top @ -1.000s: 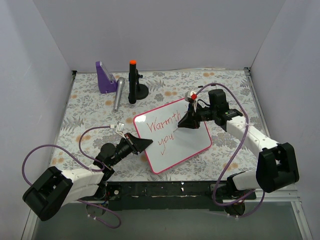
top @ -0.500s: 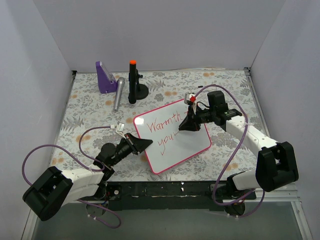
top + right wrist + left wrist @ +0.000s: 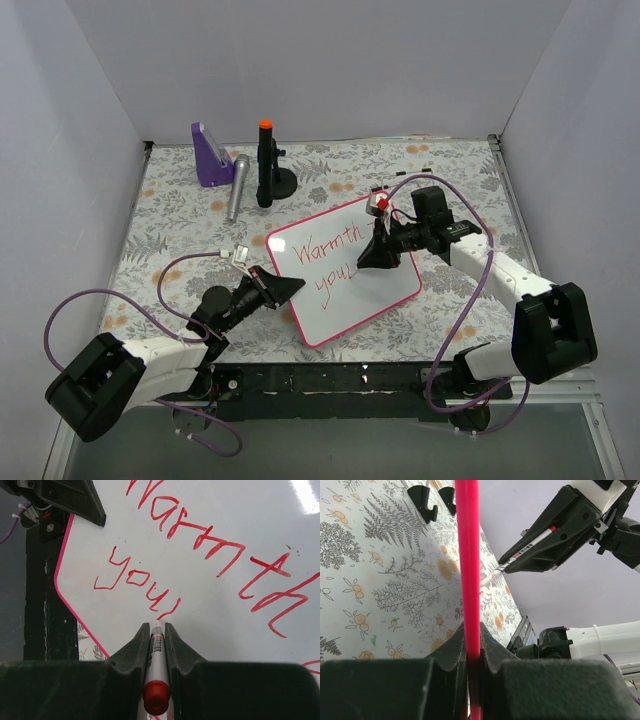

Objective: Write a sentence on the whiteboard
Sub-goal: Write on the whiteboard with the whiteboard marker without the cap.

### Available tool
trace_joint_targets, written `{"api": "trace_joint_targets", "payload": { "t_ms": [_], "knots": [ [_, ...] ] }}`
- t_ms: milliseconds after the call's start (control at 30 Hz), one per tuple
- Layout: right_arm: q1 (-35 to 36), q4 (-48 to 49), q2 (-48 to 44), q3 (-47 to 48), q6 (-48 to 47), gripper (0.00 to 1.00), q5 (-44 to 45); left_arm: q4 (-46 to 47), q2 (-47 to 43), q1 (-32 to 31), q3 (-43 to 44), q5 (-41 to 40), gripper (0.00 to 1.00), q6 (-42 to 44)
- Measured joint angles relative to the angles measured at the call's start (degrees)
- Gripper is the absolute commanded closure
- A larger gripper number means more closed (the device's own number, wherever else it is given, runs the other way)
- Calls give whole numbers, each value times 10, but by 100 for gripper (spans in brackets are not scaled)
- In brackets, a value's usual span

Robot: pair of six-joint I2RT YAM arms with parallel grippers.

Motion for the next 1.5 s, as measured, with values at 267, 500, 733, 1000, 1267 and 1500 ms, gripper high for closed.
{"api": "trace_joint_targets", "payload": {
  "t_ms": [267, 500, 733, 1000, 1267, 1500],
  "knots": [
    [2, -7, 0, -1, -1, 99, 2, 0, 0, 0, 0, -2, 100, 0],
    [2, -6, 1, 5, 5, 99, 11, 5, 3, 0, 0, -2, 100, 0],
    [2, 8, 6, 12, 23, 99, 19, 4, 3, 0, 0, -6, 100, 0],
    [-8, 26, 7, 16, 39, 99, 26, 4, 4, 0, 0, -7, 100, 0],
    [-17, 37, 8, 19, 46, 99, 29, 4, 4, 0, 0, -7, 100, 0],
    [-27, 30, 6, 23, 43, 99, 18, 4, 3, 0, 0, -5, 100, 0]
  ]
}}
